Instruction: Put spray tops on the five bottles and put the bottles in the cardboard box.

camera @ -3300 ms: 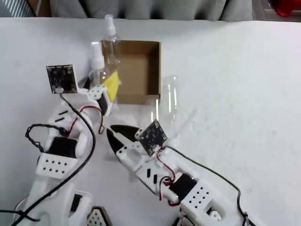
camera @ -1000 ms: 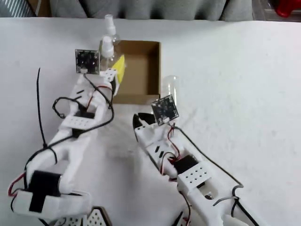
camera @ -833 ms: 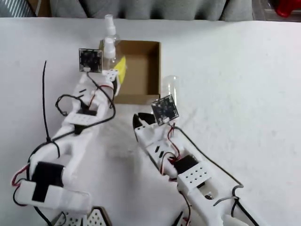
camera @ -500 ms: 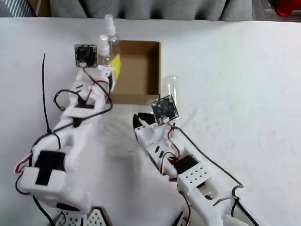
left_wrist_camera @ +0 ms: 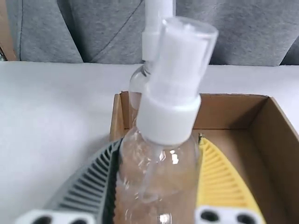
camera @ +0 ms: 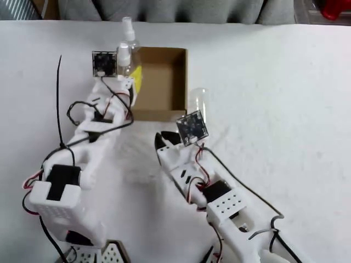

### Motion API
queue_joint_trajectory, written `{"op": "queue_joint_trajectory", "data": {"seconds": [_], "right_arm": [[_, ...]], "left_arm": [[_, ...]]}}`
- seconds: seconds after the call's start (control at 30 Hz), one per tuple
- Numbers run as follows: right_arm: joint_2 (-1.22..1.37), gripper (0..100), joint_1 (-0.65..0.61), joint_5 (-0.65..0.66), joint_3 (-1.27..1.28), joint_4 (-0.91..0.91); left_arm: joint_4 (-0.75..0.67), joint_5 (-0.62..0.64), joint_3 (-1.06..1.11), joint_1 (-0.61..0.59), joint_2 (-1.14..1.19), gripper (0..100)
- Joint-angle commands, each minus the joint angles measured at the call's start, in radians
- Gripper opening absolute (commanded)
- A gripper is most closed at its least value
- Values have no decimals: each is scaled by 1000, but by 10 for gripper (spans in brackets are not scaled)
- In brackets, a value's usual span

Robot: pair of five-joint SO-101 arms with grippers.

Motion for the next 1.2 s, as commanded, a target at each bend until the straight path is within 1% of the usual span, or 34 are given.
{"op": "queue_joint_trajectory", "data": {"seconds": [0.0,0.77,1.0,1.17], "right_arm": [[5,16,-22,14,-51,5],[8,16,-22,14,-51,5],[8,16,-21,14,-51,5],[8,16,-21,14,-51,5]], "left_arm": [[-31,-5,-72,-10,-12,21],[-25,-11,-123,-7,-8,21],[-29,-12,-190,-10,94,21],[-29,-12,-193,-12,105,21]]}}
